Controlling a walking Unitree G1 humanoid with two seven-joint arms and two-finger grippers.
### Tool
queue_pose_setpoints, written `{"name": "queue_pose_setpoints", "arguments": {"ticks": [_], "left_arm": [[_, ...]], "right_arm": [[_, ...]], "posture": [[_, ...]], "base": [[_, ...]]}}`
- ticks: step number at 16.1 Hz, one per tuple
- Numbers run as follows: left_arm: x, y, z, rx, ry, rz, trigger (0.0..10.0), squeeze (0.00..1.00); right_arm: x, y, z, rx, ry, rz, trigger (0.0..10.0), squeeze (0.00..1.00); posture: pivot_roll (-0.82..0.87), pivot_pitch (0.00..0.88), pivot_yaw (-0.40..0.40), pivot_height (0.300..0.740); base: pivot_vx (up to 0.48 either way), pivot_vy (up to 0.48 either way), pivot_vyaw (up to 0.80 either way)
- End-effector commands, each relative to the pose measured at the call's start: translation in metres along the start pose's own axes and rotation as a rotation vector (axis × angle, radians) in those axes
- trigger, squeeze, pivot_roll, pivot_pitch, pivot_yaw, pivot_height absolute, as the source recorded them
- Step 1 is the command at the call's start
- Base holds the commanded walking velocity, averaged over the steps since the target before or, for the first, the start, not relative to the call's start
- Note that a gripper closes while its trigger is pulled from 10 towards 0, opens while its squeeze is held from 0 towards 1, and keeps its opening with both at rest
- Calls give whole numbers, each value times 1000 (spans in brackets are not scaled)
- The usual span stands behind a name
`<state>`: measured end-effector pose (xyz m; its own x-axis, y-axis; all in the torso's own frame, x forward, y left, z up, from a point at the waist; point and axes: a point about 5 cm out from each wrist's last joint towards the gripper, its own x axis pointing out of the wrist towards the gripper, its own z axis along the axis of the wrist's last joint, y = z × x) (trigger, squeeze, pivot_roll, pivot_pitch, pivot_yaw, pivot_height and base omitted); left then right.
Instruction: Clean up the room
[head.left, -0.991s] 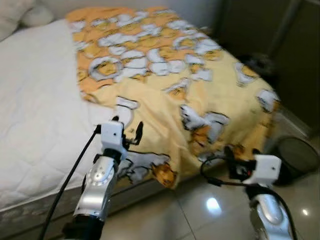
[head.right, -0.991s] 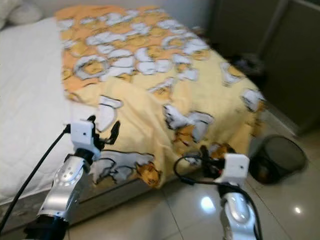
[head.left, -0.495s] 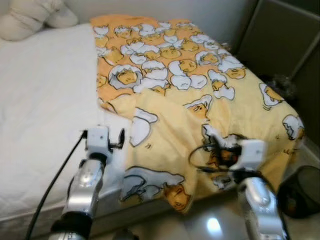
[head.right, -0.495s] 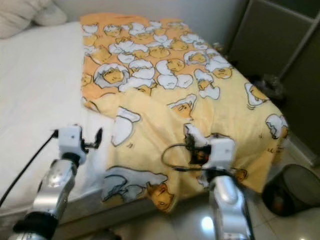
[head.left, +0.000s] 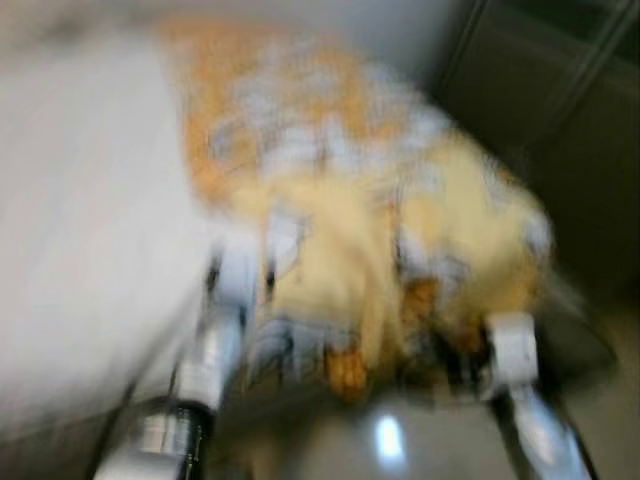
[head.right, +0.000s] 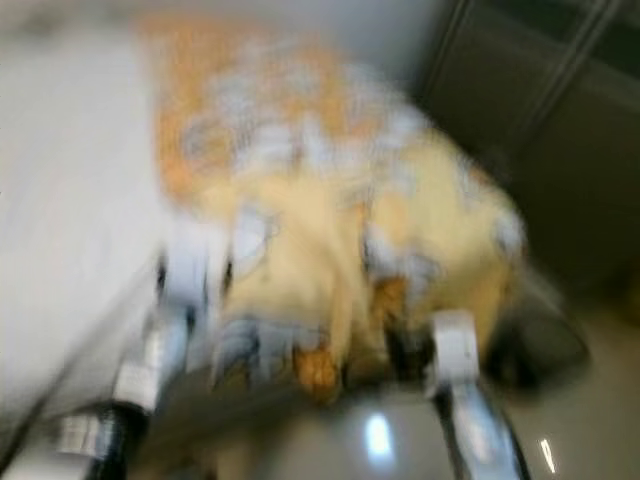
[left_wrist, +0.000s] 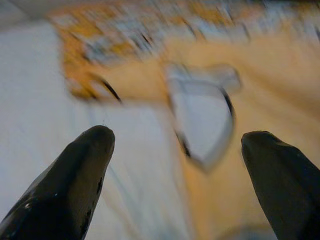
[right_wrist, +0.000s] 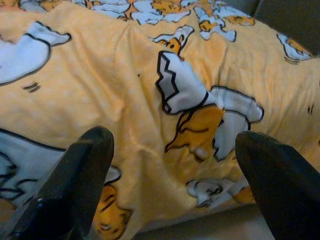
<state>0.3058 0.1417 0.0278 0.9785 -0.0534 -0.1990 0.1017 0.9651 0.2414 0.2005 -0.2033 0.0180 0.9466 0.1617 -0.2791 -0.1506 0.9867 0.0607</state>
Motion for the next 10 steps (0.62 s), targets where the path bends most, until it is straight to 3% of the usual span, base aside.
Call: {"name": "queue_pose_setpoints", "arguments": {"ticks": [1,4,10], "left_arm": [[1,-8,2,32,-11,-9,10000,0],[5,-3,1,29,18,43,10000,0],[12,3,6,78,33,56,10000,0]], "right_arm": [[-7,-4,-9,33,43,10,10000,0],[-17,-1,-12,17,53,34,10000,0],[-58,23,-2,29,54,102,10000,0]], "posture": [[-61,15,-161,740],[-80,64,-163,740],[-164,204,-175,740]], "base": [[0,0,0],[0,0,0],[0,0,0]]}}
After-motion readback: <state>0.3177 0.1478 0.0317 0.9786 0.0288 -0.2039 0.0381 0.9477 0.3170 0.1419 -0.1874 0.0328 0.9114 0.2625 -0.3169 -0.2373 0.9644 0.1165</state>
